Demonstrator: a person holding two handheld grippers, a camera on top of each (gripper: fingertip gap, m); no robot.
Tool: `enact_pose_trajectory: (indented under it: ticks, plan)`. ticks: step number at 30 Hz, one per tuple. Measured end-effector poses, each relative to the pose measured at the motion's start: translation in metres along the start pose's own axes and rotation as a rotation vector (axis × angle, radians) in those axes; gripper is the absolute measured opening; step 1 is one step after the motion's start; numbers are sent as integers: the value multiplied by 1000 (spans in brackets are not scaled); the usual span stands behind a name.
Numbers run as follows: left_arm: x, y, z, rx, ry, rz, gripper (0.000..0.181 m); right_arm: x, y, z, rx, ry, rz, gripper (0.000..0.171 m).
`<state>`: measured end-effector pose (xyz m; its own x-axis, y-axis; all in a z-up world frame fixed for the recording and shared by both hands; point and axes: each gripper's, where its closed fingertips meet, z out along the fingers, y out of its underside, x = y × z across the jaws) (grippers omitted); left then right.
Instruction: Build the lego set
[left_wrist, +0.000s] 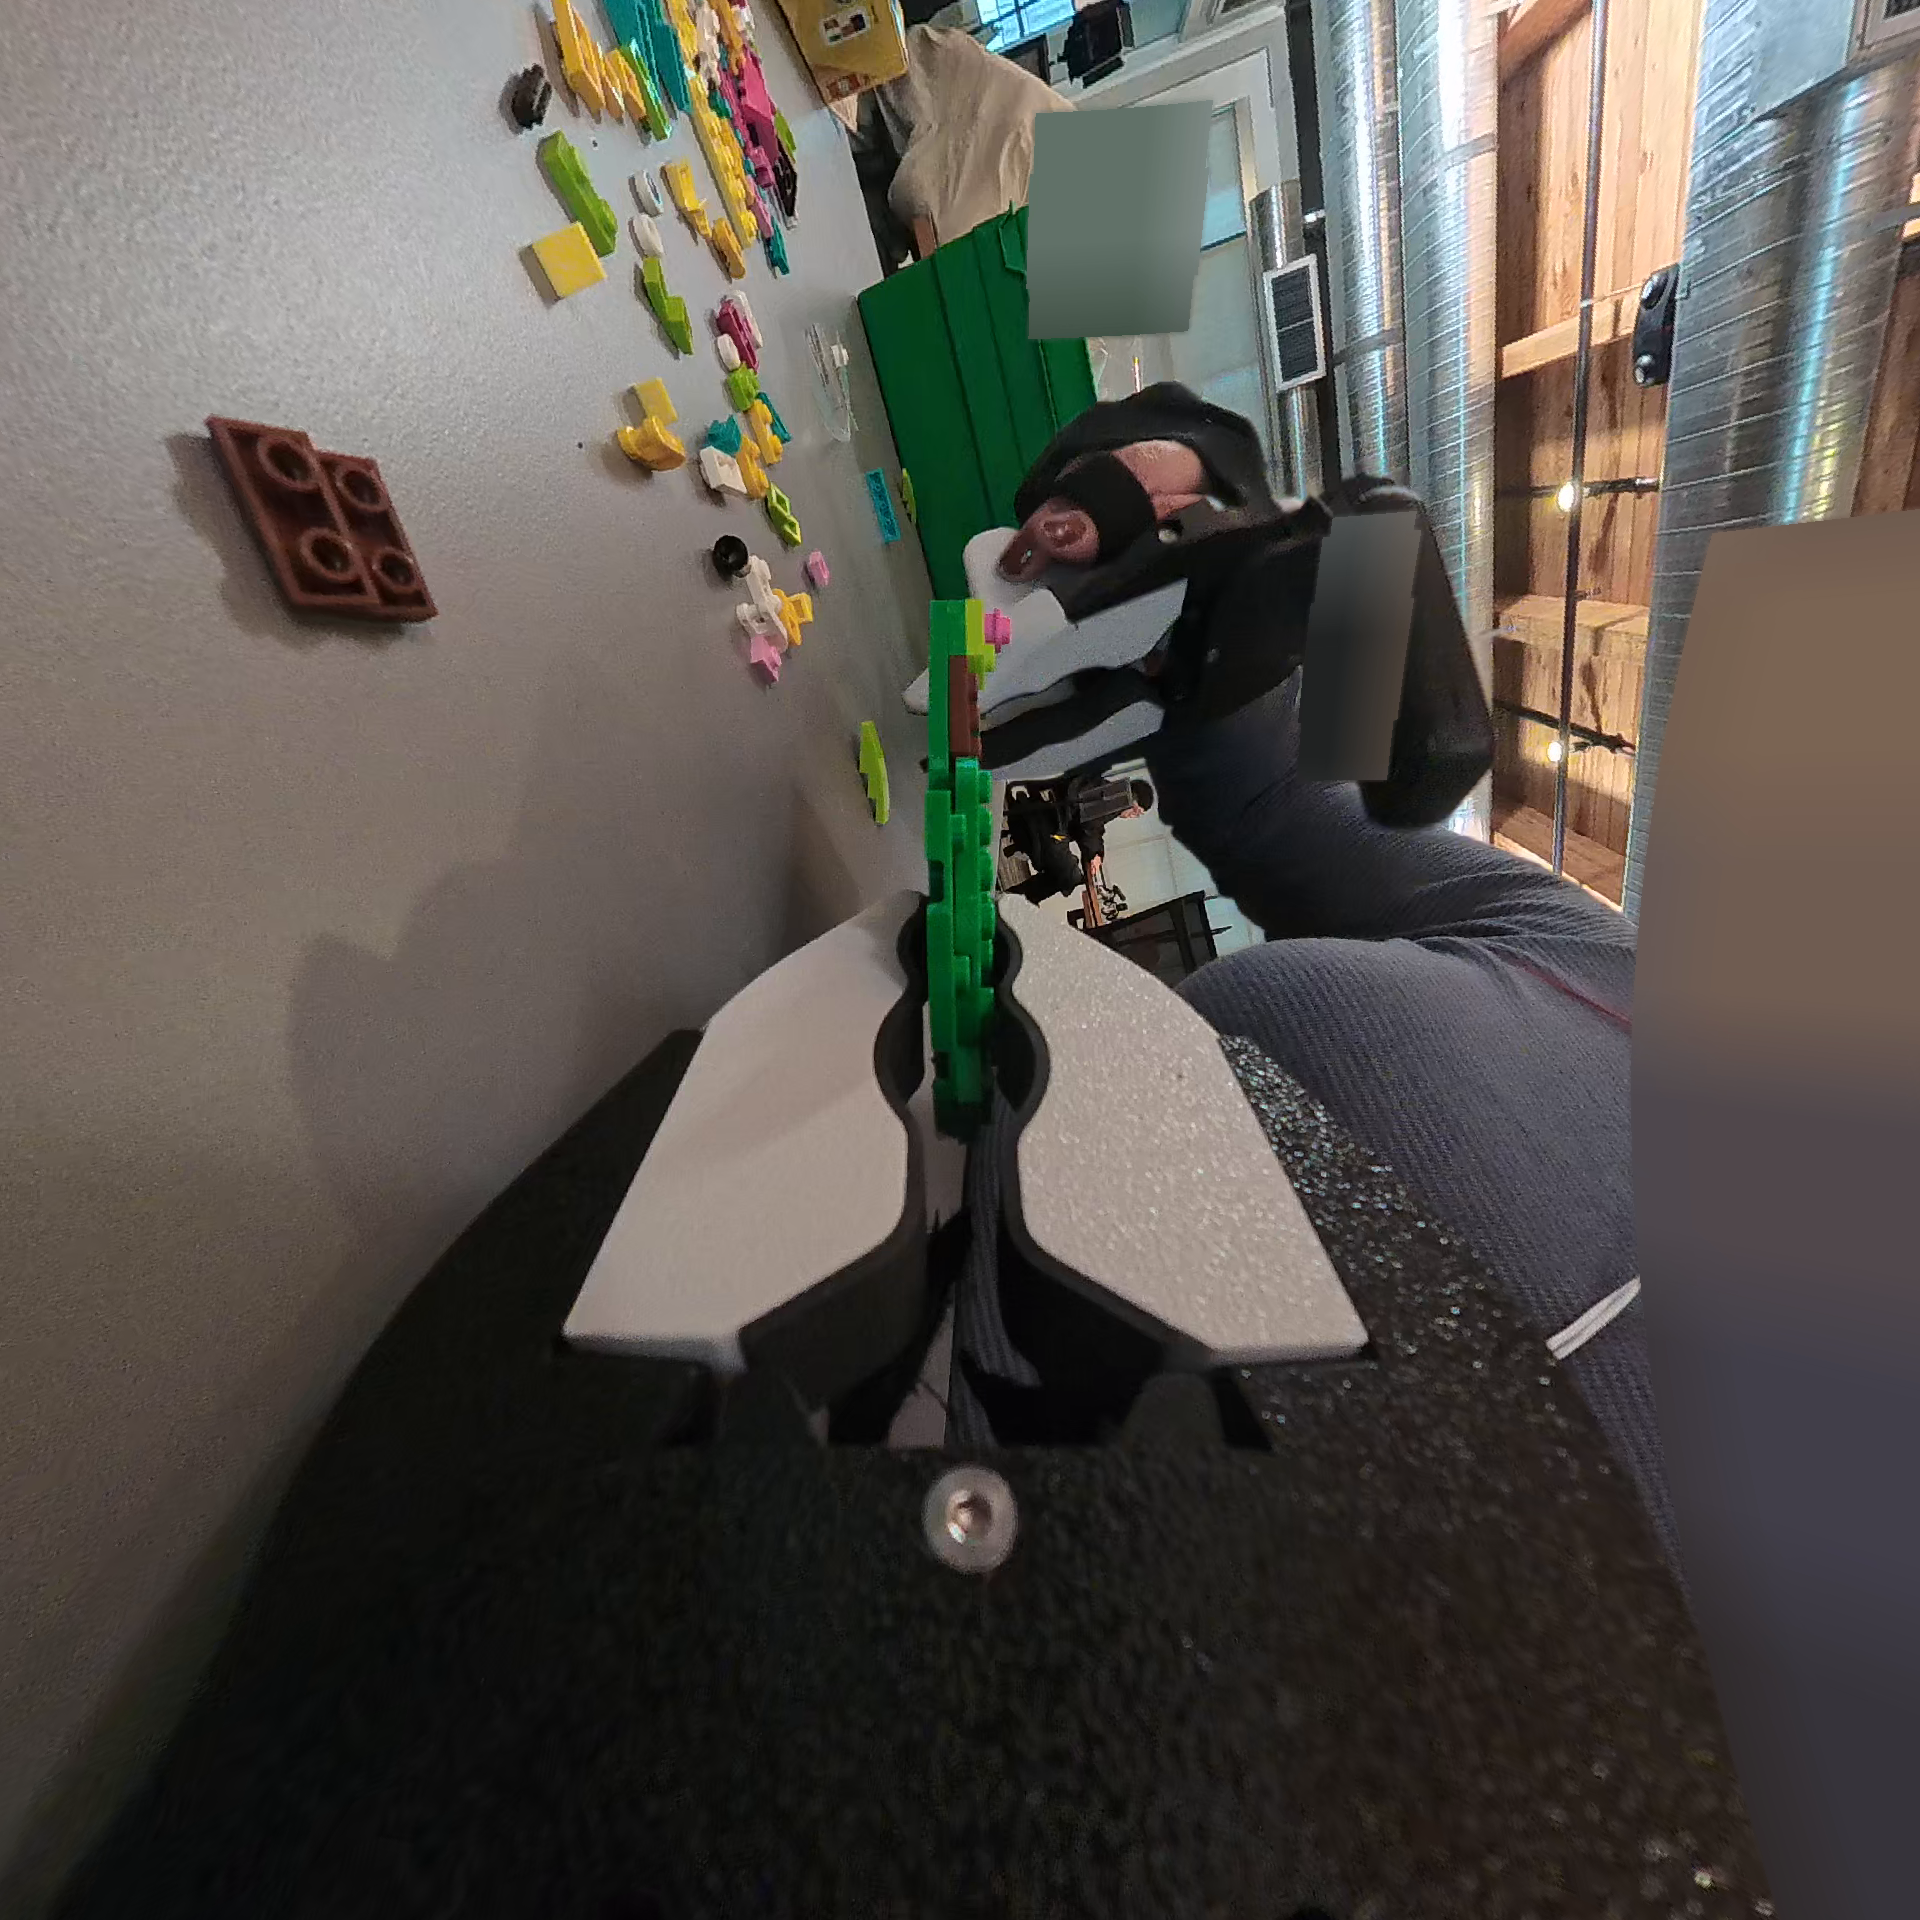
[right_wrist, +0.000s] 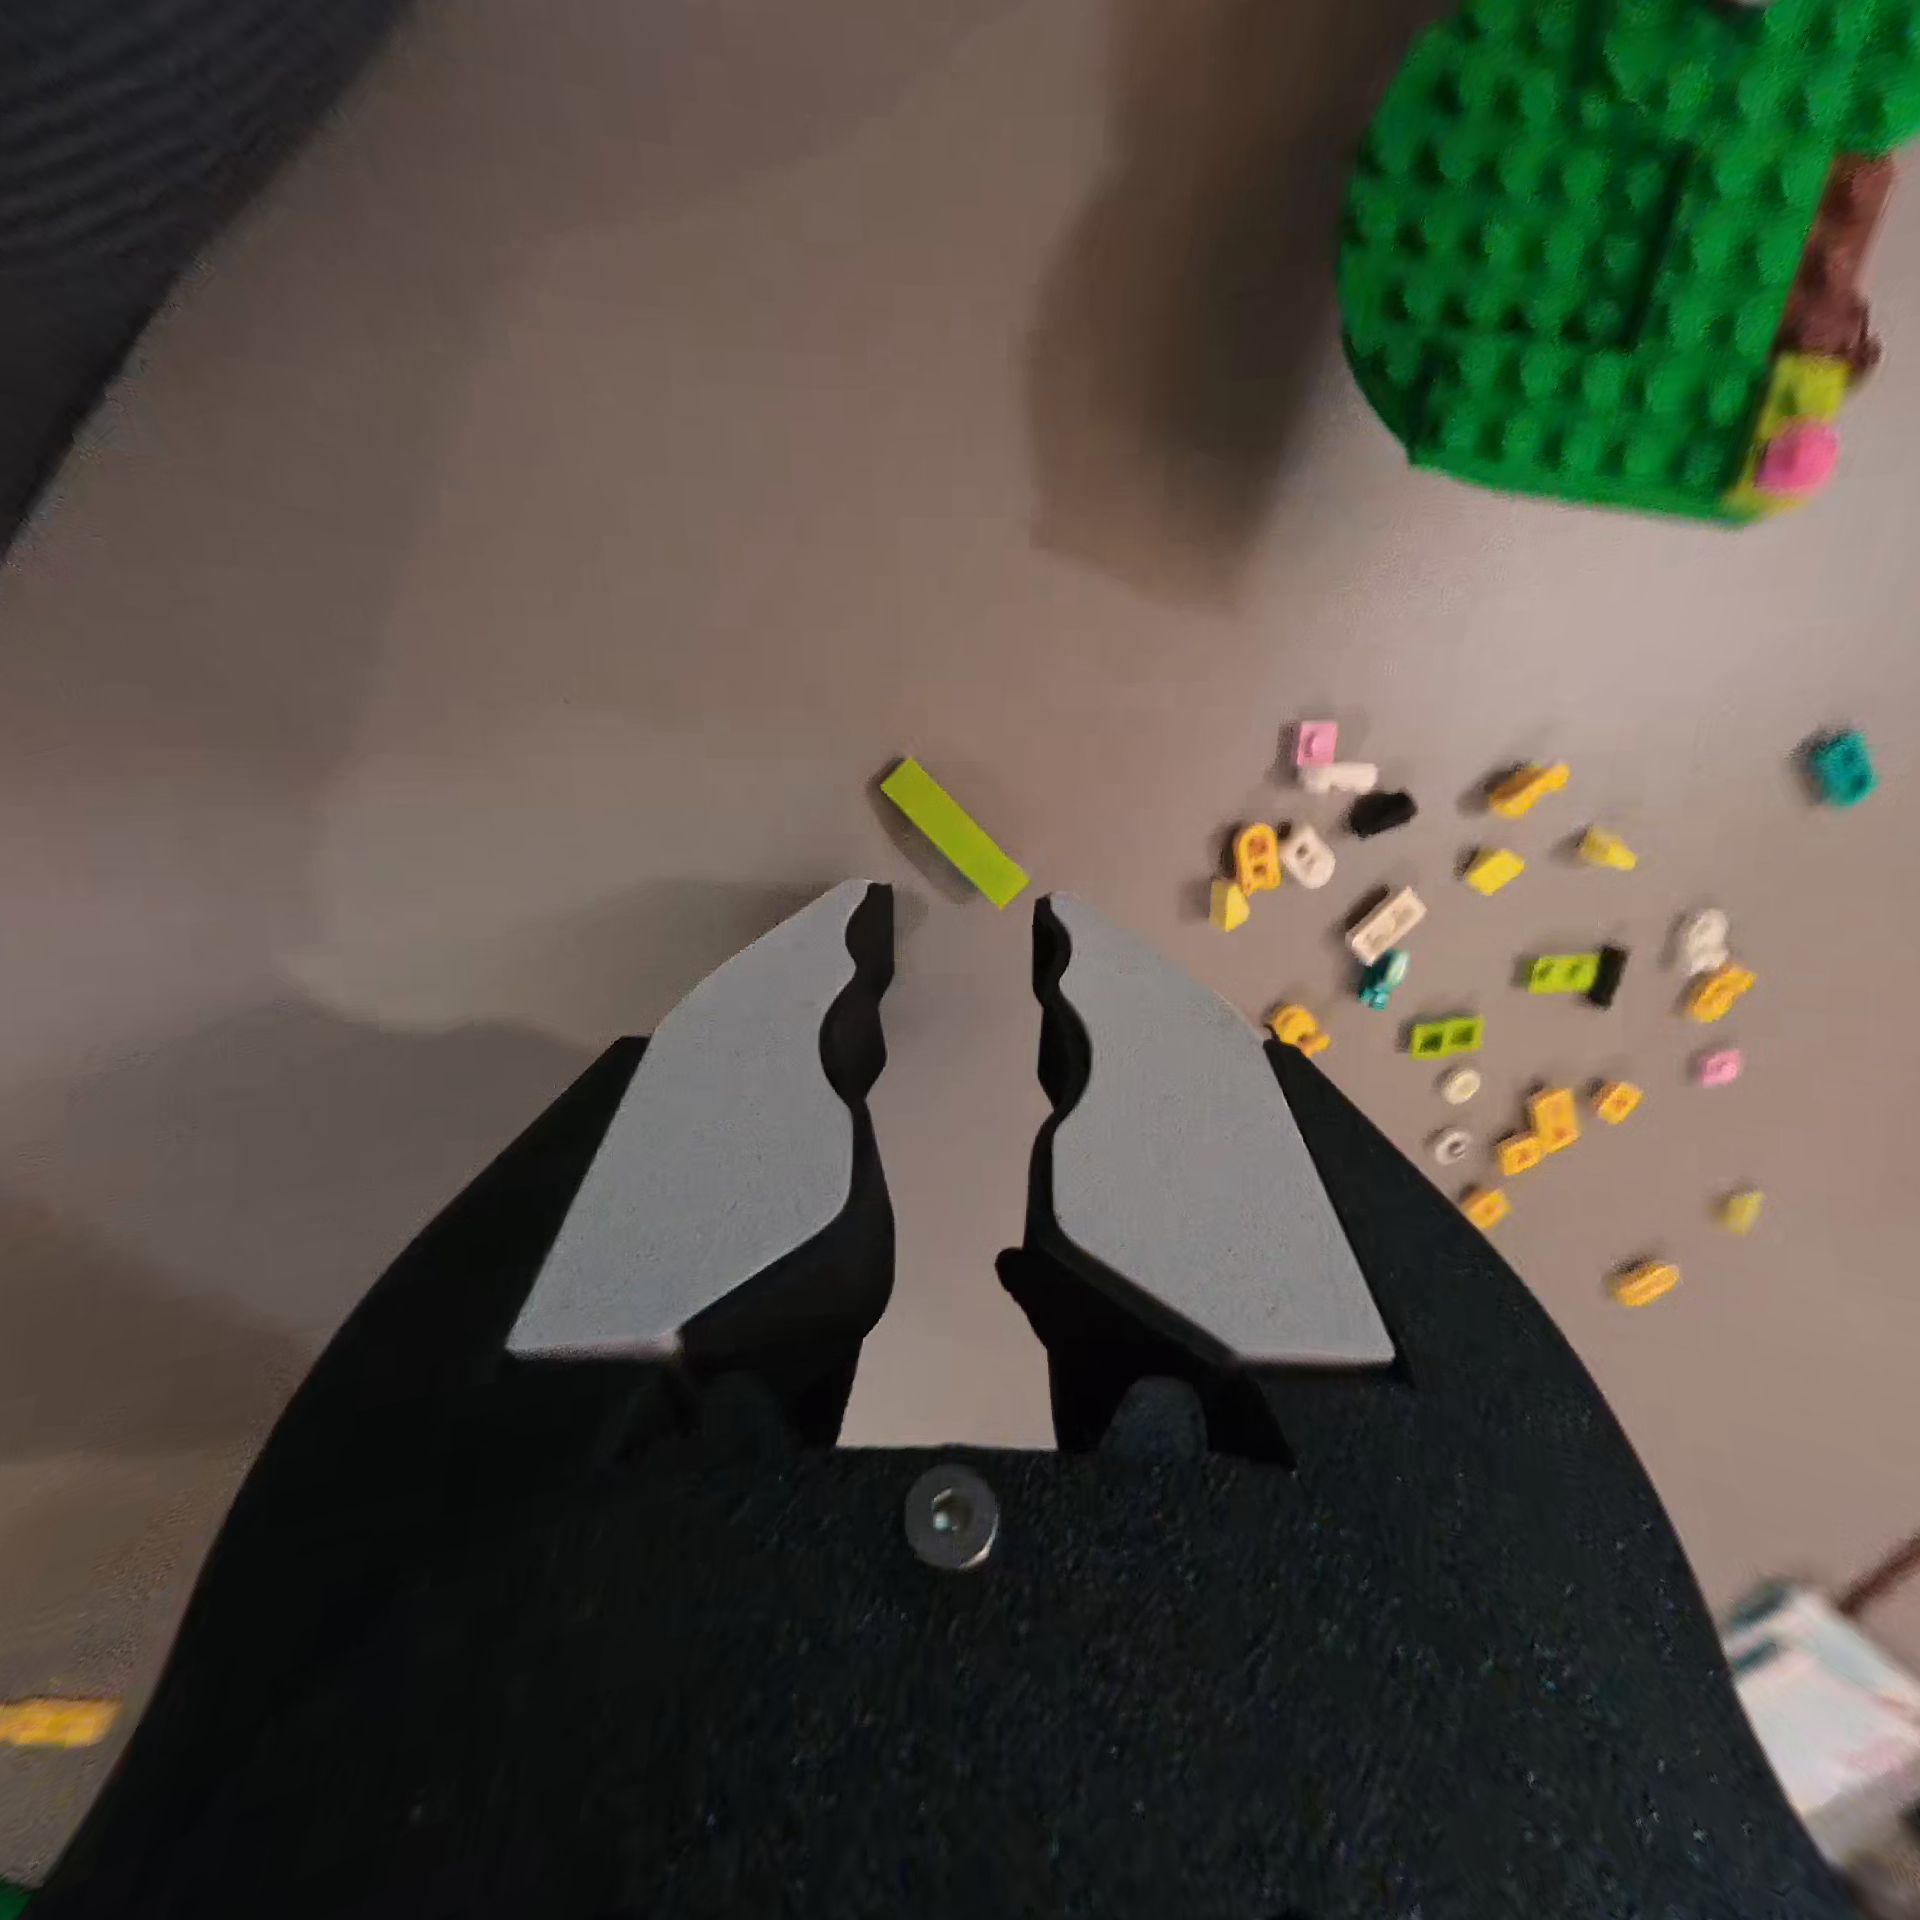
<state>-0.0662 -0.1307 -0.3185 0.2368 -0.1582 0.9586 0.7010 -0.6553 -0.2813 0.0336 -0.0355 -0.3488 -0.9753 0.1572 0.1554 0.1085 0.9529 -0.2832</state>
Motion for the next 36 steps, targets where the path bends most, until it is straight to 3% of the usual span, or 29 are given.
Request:
enact_pose_trajectory:
  ticks: [8, 11, 15, 18, 23, 26, 31, 36]
  plan:
    - [-1, 0, 0, -2, -9, 3, 8, -4, 2, 17, -189, -114, -319, 24]
    - [-1, 1, 0, -4, -10, 3, 8, -3, -1, 19, -201, -140, -344, 23]
    - [-1, 1, 0, -3, -8, 2, 8, -1, -1, 20, -197, -156, -306, 7]
    - [-1, 1, 0, -4, -6, 1, 8, 2, -2, 20, -155, -163, -155, 7]
    - [-1, 0, 0, -3, -10, -2, 8, 16, -25, 12, 161, -347, 569, 7]
    - [-5, -1, 0, 5, -29, -22, 8, 29, -40, -4, 387, -499, 858, 7]
    - [-6, -3, 0, 16, -32, -40, 8, 40, -47, -16, 555, -626, 1036, 7]
    - [-6, -3, 0, 12, -23, -43, 8, 45, -50, -22, 620, -640, 1056, 7]
